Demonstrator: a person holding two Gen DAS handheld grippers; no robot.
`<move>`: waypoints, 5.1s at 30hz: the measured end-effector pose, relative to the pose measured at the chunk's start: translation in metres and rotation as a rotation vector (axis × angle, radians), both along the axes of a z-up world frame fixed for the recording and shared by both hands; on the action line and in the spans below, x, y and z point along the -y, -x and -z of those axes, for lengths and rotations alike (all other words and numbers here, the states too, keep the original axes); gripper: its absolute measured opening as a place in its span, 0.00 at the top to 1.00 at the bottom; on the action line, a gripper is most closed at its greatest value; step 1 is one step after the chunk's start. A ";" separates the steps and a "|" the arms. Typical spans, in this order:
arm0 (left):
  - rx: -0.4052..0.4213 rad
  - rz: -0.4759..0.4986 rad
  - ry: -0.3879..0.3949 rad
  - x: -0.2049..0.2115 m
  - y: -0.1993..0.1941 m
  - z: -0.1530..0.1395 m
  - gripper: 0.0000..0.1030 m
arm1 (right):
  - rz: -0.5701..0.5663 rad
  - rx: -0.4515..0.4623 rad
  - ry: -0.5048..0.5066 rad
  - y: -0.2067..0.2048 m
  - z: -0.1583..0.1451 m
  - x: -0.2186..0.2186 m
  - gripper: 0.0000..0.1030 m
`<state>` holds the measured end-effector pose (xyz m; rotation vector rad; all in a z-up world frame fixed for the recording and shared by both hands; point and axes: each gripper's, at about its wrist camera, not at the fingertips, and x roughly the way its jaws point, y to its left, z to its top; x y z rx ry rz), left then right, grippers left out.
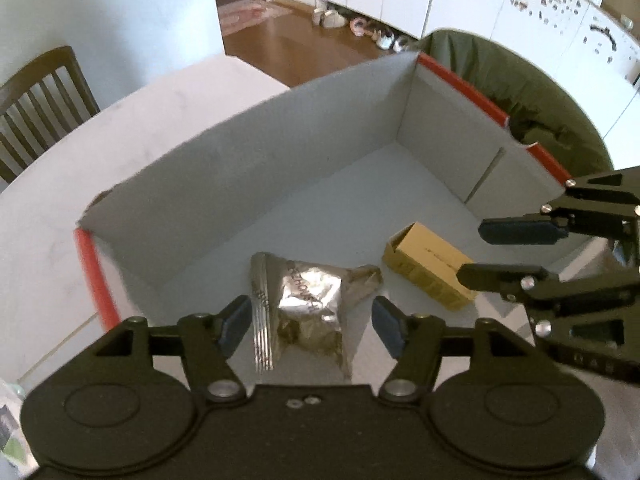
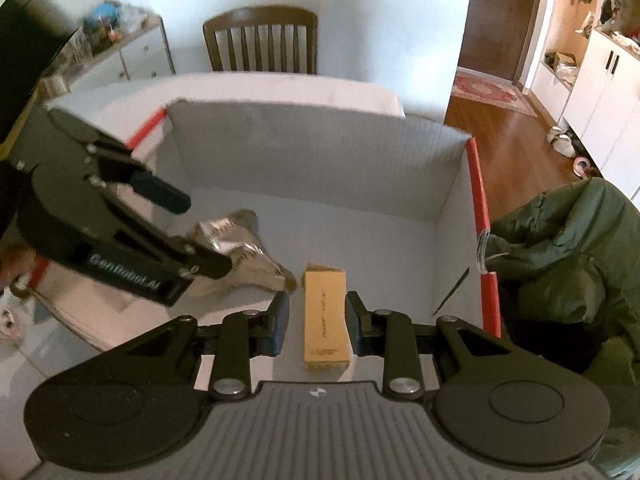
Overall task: Organize objects
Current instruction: 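Open the left gripper over the shoebox while the right gripper releases the yellow box inside, then withdraw both grippers from the shoebox back toward the table items, then grasp the pink cartoon plush with the right gripper while the left gripper grasps the green cartoon pouch, then carry the plush with the right gripper while the left gripper carries the pouch to the shoebox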
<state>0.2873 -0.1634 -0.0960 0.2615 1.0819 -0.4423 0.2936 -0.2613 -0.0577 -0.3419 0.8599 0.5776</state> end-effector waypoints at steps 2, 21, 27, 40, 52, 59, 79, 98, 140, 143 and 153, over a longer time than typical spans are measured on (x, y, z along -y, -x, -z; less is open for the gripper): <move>0.023 -0.017 0.015 -0.007 0.010 -0.008 0.36 | 0.002 0.004 -0.028 0.004 -0.006 0.003 0.71; 0.220 -0.130 0.148 -0.099 0.103 -0.088 0.36 | -0.012 0.102 -0.168 0.072 -0.073 -0.018 0.70; 0.263 -0.176 0.160 -0.142 0.130 -0.100 0.33 | 0.014 0.124 -0.199 0.101 -0.085 -0.033 0.50; 0.279 -0.312 0.148 -0.248 0.170 -0.095 0.17 | 0.004 0.102 -0.205 0.162 -0.072 -0.094 0.29; 0.272 -0.373 0.114 -0.312 0.186 -0.063 0.01 | -0.015 0.081 -0.164 0.202 -0.042 -0.148 0.26; 0.275 -0.383 0.081 -0.331 0.183 -0.042 0.01 | -0.029 0.028 -0.160 0.211 -0.022 -0.175 0.25; 0.199 -0.381 0.092 -0.358 0.157 0.026 0.01 | -0.174 -0.103 0.004 0.222 0.049 -0.234 0.25; 0.150 -0.319 0.181 -0.363 0.148 0.037 0.34 | -0.229 -0.162 0.087 0.218 0.081 -0.260 0.35; 0.244 -0.267 0.136 -0.286 0.183 -0.081 0.40 | -0.220 0.007 -0.005 0.208 -0.011 -0.173 0.49; 0.241 -0.243 0.135 -0.271 0.181 -0.088 0.40 | -0.211 0.007 -0.022 0.198 -0.023 -0.160 0.49; 0.248 -0.162 0.114 -0.209 0.158 -0.104 0.40 | -0.192 0.056 -0.038 0.161 -0.055 -0.118 0.49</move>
